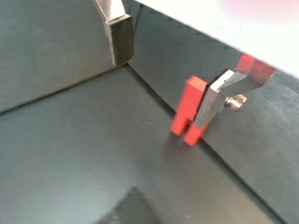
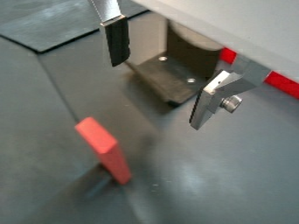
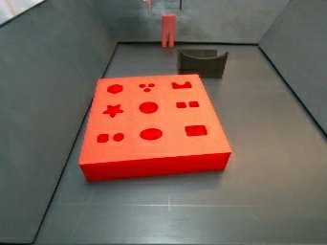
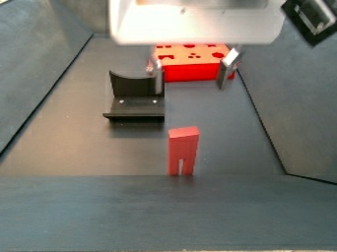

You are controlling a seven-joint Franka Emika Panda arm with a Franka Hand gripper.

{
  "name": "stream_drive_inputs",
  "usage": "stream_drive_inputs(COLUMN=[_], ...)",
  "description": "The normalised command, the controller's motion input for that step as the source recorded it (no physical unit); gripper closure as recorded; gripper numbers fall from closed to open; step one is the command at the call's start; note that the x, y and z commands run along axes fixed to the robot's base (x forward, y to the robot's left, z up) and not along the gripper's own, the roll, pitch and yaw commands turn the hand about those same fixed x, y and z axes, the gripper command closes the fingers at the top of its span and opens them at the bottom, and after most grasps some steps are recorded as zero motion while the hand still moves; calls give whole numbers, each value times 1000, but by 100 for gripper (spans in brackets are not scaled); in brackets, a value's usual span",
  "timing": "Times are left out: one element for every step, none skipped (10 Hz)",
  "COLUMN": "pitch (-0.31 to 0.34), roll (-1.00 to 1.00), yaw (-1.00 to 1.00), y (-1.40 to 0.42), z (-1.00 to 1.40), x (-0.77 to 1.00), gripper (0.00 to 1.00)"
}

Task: Pick up the double-square object. Move up. Move to above the board. Insert the double-square object.
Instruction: Pick up the double-square object.

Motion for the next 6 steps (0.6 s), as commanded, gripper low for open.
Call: stream_drive_inputs(pitch=[-69, -60, -4, 0, -209, -303], roll=[-191, -230, -161, -56, 0, -16], yaw=[186, 146, 0, 0, 157, 120], y=[709, 769, 529, 160, 303, 386], z=[-71, 0, 91, 0, -466, -606], x=[329, 166, -114, 0, -191, -269], gripper=[0, 0, 0, 0, 0, 0])
